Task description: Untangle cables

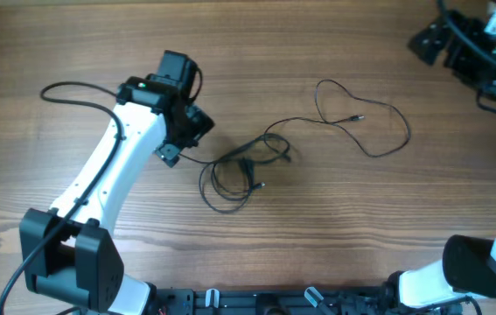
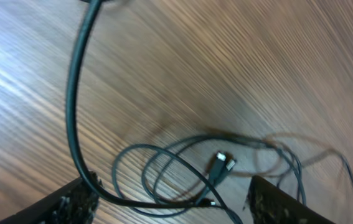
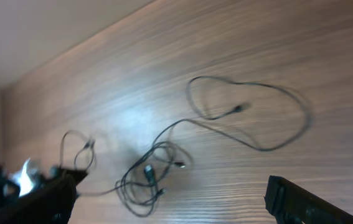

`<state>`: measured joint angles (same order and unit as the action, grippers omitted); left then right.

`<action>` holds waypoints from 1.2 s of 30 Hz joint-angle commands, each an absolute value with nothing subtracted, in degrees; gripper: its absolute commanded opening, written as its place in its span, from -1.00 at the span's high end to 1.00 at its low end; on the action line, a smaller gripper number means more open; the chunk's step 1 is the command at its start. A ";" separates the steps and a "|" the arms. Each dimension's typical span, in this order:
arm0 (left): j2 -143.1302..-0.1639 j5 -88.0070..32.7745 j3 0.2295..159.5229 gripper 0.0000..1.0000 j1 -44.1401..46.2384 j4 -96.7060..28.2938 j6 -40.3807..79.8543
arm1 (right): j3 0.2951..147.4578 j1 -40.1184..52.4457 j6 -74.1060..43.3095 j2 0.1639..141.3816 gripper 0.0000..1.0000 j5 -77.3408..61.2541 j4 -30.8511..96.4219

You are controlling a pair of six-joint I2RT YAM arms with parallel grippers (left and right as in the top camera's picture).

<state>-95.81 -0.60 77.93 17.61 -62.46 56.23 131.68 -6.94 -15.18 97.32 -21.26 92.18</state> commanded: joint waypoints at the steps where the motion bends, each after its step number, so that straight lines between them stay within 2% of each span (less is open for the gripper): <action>1: -96.47 -1.52 77.67 -0.68 20.21 -60.75 49.52 | 131.48 -3.20 -12.03 98.94 -0.99 -24.01 92.14; 2: -96.47 -1.48 77.67 -0.75 20.51 -60.58 48.40 | 131.48 -2.22 -12.14 99.29 -0.99 -22.76 92.16; 4: -96.47 -0.86 77.67 -1.00 20.80 -60.18 46.22 | 131.46 -0.21 -12.47 100.07 -1.00 -20.16 92.16; 8: -96.47 6.11 77.67 -1.00 20.08 -60.29 46.89 | 129.05 3.46 -15.03 101.62 -0.99 -17.98 92.14; 14: -96.47 6.31 77.67 -1.00 17.39 -60.45 46.89 | 118.54 7.22 -14.90 101.93 -0.99 -10.07 88.47; 17: -96.44 6.26 77.67 -1.00 14.72 -60.93 47.22 | 111.63 7.55 -10.79 101.93 -0.99 -10.44 84.12; 21: -96.47 6.24 77.67 -1.00 11.22 -62.02 50.00 | 101.16 7.55 -3.25 101.93 -1.00 -10.31 76.20; 28: -96.47 6.07 77.67 -1.00 9.10 -62.96 49.93 | 81.58 7.55 -3.22 101.93 -0.99 -11.14 56.21; 36: -96.47 6.07 77.67 -1.00 9.15 -63.22 49.93 | 69.84 7.55 -3.07 101.93 -0.99 -11.53 41.25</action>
<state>-95.81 5.08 77.95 9.26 -63.18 49.17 73.14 7.40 -4.19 101.41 -11.33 44.42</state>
